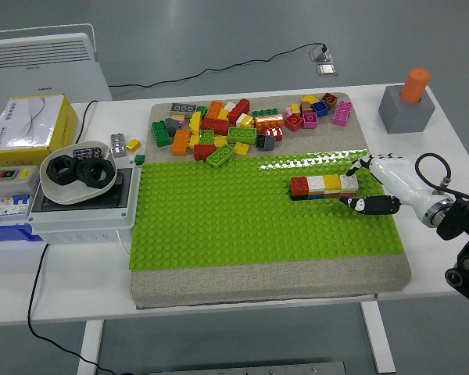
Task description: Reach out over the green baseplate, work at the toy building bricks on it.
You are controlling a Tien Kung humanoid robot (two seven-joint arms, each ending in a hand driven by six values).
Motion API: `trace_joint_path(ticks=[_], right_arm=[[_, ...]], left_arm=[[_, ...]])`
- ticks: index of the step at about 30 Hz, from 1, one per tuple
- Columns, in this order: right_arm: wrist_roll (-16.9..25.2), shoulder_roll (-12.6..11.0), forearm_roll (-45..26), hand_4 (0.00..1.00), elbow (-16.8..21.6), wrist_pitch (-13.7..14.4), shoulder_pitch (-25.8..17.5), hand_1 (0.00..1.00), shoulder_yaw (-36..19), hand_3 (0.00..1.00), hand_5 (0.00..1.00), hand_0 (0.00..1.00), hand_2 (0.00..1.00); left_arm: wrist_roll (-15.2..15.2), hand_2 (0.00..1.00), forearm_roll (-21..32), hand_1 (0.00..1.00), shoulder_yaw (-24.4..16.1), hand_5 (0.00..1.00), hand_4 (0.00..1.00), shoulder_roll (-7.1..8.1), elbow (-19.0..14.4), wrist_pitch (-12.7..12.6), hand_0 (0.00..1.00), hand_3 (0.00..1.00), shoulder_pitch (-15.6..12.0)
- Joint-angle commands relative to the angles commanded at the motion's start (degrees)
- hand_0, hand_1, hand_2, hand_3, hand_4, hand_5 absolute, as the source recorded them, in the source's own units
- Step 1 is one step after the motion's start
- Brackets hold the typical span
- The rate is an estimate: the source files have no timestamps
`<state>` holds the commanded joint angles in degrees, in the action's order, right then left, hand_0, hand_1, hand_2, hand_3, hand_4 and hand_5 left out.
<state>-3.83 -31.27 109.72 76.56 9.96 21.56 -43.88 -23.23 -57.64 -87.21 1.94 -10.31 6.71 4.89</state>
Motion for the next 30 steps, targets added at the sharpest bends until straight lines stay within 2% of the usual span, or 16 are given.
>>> trace_joint_path(ticks=[20,30], right_arm=[[0.7,1.2,-2.5,0.74,-4.0,-0.3,2.2,0.856,2.5,0.65,0.532,0.881,0.846],[0.7,1.3,-3.0,0.737,-4.6,-0.6,2.2,0.856,2.9,0.65,0.525,0.881,0.846]], left_arm=[[0.0,0.712,-0.6,0.643,-0.4,0.998,0.998,0.05,0.0,0.1,0.641,0.904,0.1],[0.1,0.712,-0.6,0.643,-0.4,0.998,0.998,0.03,0.0,0.0,0.641,0.904,0.1]])
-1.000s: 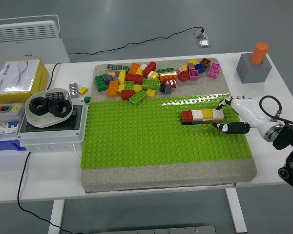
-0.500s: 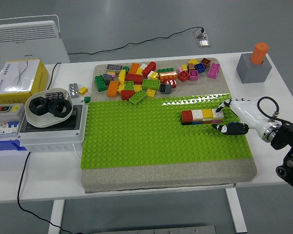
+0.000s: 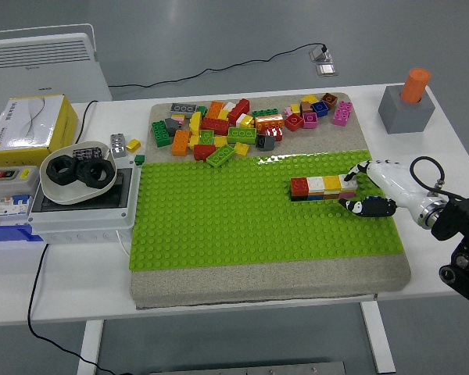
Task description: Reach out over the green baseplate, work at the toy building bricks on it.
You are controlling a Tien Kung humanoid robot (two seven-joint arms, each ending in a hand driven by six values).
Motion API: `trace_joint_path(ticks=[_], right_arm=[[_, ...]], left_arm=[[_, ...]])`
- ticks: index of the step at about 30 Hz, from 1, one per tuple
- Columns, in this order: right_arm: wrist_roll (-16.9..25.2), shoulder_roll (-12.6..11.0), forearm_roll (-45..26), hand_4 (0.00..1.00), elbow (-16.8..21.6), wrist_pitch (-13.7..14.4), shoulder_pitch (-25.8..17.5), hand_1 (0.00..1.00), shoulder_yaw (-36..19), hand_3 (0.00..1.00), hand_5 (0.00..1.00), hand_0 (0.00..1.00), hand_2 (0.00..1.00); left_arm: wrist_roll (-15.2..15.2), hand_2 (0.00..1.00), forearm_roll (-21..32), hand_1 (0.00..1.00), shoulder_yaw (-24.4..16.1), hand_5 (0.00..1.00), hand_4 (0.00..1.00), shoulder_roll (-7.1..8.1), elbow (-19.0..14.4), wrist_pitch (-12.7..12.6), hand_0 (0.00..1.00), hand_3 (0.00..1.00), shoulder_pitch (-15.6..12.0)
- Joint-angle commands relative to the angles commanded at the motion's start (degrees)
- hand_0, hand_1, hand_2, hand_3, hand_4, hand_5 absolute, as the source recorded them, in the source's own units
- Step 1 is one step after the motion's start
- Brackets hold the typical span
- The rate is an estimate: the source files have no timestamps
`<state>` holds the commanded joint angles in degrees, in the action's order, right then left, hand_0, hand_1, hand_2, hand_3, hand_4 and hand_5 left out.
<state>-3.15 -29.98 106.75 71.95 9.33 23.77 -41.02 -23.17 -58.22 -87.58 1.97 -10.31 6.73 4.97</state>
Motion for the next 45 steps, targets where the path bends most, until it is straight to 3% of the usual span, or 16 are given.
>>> trace_joint_path(ticks=[20,29,38,40,41,45], right_arm=[[0.3,0.0,-0.5,0.729,-0.6,0.0,-0.4,0.853,0.4,0.651,0.516,0.883,0.843],[0.8,-1.3,-1.7,0.73,3.3,1.3,-1.5,0.849,-2.3,0.656,0.505,0.882,0.828],[3.1,-3.2,-8.1,0.731,6.5,3.6,-4.2,0.843,-5.9,0.655,0.455,0.878,0.815],[2.4,-3.9,-6.9,0.731,6.8,2.9,-5.4,0.843,-7.5,0.655,0.455,0.878,0.815],[1.5,-4.5,-5.5,0.748,7.0,1.9,-6.1,0.848,-8.5,0.656,0.311,0.879,0.819],[-2.7,-6.3,-2.7,0.748,9.0,-2.2,-8.5,0.848,-11.0,0.656,0.311,0.879,0.819]], left_arm=[[0.0,0.712,0.0,0.643,0.2,0.998,0.998,-0.04,0.0,-0.1,0.641,0.902,-0.2],[-0.1,0.712,-0.1,0.642,0.0,0.998,0.998,-0.06,0.0,-0.1,0.641,0.903,-0.3],[0.0,0.712,-0.4,0.642,-0.4,0.998,0.998,-0.1,0.0,0.0,0.641,0.903,-0.3],[0.1,0.712,-0.2,0.642,-0.2,0.998,0.998,-0.09,0.0,-0.1,0.641,0.903,-0.2],[0.2,0.702,0.1,0.636,0.6,0.998,0.998,-0.04,0.0,-0.3,0.641,0.887,-0.2],[2.7,0.702,-2.5,0.636,4.0,0.998,0.998,0.36,0.0,-3.0,0.641,0.887,0.2]])
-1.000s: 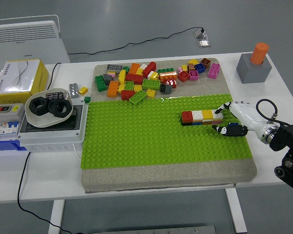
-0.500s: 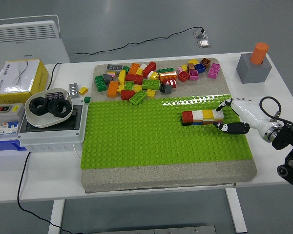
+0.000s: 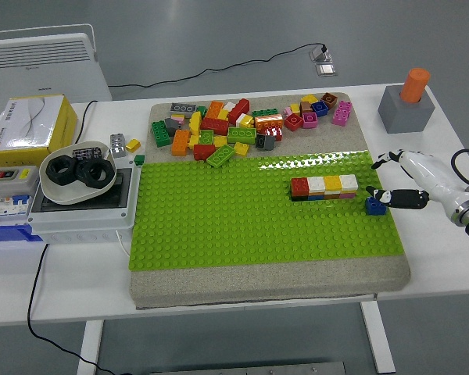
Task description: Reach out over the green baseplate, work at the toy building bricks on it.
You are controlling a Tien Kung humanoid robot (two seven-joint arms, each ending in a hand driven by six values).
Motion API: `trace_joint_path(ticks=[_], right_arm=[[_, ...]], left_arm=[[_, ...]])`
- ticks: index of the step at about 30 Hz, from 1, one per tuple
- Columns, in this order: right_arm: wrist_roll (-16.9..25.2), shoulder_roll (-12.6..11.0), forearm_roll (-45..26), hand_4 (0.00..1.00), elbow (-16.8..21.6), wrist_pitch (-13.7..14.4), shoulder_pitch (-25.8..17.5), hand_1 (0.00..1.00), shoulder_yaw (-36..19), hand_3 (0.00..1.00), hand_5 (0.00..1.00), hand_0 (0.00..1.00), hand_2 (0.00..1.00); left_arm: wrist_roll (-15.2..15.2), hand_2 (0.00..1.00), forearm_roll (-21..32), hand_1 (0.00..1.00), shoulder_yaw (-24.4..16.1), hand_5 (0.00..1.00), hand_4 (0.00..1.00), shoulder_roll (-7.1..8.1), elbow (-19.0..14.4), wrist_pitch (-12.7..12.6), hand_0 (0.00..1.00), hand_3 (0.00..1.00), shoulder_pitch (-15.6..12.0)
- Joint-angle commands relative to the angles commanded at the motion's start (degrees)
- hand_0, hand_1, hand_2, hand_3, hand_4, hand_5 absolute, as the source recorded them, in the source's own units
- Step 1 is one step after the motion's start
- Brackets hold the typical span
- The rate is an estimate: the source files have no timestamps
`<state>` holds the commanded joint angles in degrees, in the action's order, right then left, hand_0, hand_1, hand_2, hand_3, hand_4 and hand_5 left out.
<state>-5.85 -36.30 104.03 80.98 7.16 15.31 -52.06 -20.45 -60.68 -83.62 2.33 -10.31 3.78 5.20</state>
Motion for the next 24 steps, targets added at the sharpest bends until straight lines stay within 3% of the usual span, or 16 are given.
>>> trace_joint_path(ticks=[1,2,6,11,15,19,20,24], right_arm=[[-0.8,-0.2,0.1,0.748,0.4,-0.4,-0.4,0.848,-0.5,0.656,0.311,0.879,0.819],[-1.3,-0.3,-0.2,0.705,0.8,-0.5,-0.8,0.79,-0.9,0.661,0.371,0.837,0.781],[-0.4,0.7,-2.7,0.705,0.4,1.4,-1.8,0.79,-1.8,0.661,0.371,0.837,0.781],[1.2,2.6,-4.9,0.707,-0.2,3.1,-3.3,0.771,-2.4,0.659,0.402,0.814,0.766],[2.2,3.7,-5.8,0.708,-0.7,3.8,-4.0,0.767,-2.4,0.659,0.397,0.811,0.764],[2.8,4.1,-6.3,0.708,-1.1,4.4,-4.0,0.767,-2.2,0.659,0.397,0.811,0.764],[2.9,4.1,-6.4,0.707,-1.1,4.5,-4.0,0.764,-2.2,0.657,0.393,0.807,0.761],[2.7,4.3,-5.9,0.707,-1.4,4.3,-4.3,0.764,-3.0,0.657,0.393,0.807,0.761]], left_arm=[[0.8,0.702,-1.1,0.636,0.3,0.998,0.998,0.08,0.0,-0.9,0.641,0.887,0.1],[1.7,0.626,-2.6,0.561,0.4,0.998,0.998,0.15,0.0,-1.9,0.622,0.784,0.3],[2.5,0.626,-6.3,0.561,0.3,0.998,0.998,0.04,0.0,-3.7,0.622,0.784,0.6],[2.2,0.626,-7.0,0.557,-0.2,0.998,0.998,-0.12,0.0,-3.8,0.622,0.784,0.6],[-0.1,0.653,-5.8,0.579,-0.9,0.998,0.998,-0.09,0.0,-1.9,0.637,0.825,0.5],[-2.9,0.653,-1.6,0.579,1.1,0.998,0.998,0.01,0.0,1.0,0.637,0.825,0.0],[-3.5,0.716,-0.3,0.657,1.7,0.998,0.998,0.03,0.0,1.9,0.644,0.885,-0.2],[-4.1,0.716,3.2,0.657,2.4,0.998,0.998,-0.03,0.0,3.2,0.644,0.885,-0.5]])
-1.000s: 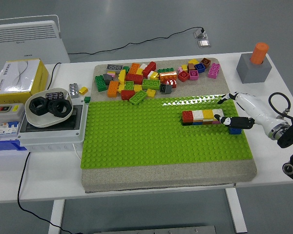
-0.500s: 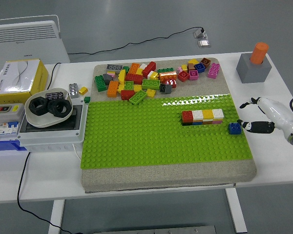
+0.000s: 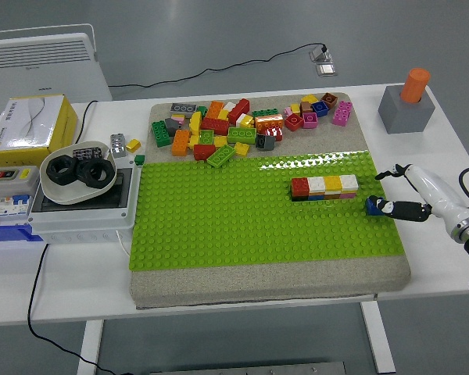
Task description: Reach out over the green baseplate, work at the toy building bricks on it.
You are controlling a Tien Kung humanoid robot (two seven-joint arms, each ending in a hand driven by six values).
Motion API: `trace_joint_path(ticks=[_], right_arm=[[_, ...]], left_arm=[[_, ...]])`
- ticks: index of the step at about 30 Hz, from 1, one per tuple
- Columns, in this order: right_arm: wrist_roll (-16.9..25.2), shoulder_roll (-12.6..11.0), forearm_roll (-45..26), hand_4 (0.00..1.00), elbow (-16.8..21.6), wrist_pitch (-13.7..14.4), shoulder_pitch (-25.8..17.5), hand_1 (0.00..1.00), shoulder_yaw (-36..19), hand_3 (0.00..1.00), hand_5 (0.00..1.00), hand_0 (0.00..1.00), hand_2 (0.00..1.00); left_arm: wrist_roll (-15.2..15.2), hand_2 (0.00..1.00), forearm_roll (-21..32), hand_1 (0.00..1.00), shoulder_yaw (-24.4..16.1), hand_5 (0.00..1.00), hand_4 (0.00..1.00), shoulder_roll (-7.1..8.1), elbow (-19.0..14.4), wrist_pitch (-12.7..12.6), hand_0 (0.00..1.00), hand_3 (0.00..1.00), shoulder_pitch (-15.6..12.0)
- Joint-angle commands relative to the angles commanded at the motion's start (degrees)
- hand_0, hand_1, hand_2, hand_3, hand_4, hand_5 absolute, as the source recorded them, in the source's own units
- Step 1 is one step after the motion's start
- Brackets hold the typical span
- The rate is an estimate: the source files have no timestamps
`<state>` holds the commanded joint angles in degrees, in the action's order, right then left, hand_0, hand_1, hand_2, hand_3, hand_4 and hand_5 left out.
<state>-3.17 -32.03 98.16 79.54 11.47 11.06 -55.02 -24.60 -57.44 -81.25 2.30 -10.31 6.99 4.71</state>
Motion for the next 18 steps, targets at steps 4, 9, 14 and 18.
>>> trace_joint_path(ticks=[4,9,14,18], right_arm=[[-1.3,0.1,1.4,0.722,-0.2,-1.4,0.1,0.797,-1.0,0.659,0.351,0.828,0.781],[-2.2,0.1,1.8,0.701,-0.6,-2.6,0.4,0.806,-0.8,0.66,0.325,0.833,0.793],[-2.5,0.4,1.8,0.704,-1.0,-3.2,0.6,0.83,-0.3,0.662,0.325,0.841,0.801],[-2.4,0.5,1.7,0.704,-1.0,-3.2,0.9,0.83,0.1,0.662,0.325,0.841,0.801]], left_arm=[[1.8,0.654,-2.2,0.61,-1.6,0.998,0.998,-0.18,0.0,-1.5,0.632,0.807,0.3],[3.0,0.633,-5.1,0.585,-2.8,0.998,0.998,-0.29,0.0,-3.1,0.614,0.78,0.6],[3.4,0.631,-5.6,0.58,-3.2,0.998,0.998,-0.43,0.0,-3.7,0.613,0.776,0.7],[3.4,0.631,-5.7,0.58,-3.2,0.998,0.998,-0.45,0.0,-3.8,0.613,0.776,0.8]])
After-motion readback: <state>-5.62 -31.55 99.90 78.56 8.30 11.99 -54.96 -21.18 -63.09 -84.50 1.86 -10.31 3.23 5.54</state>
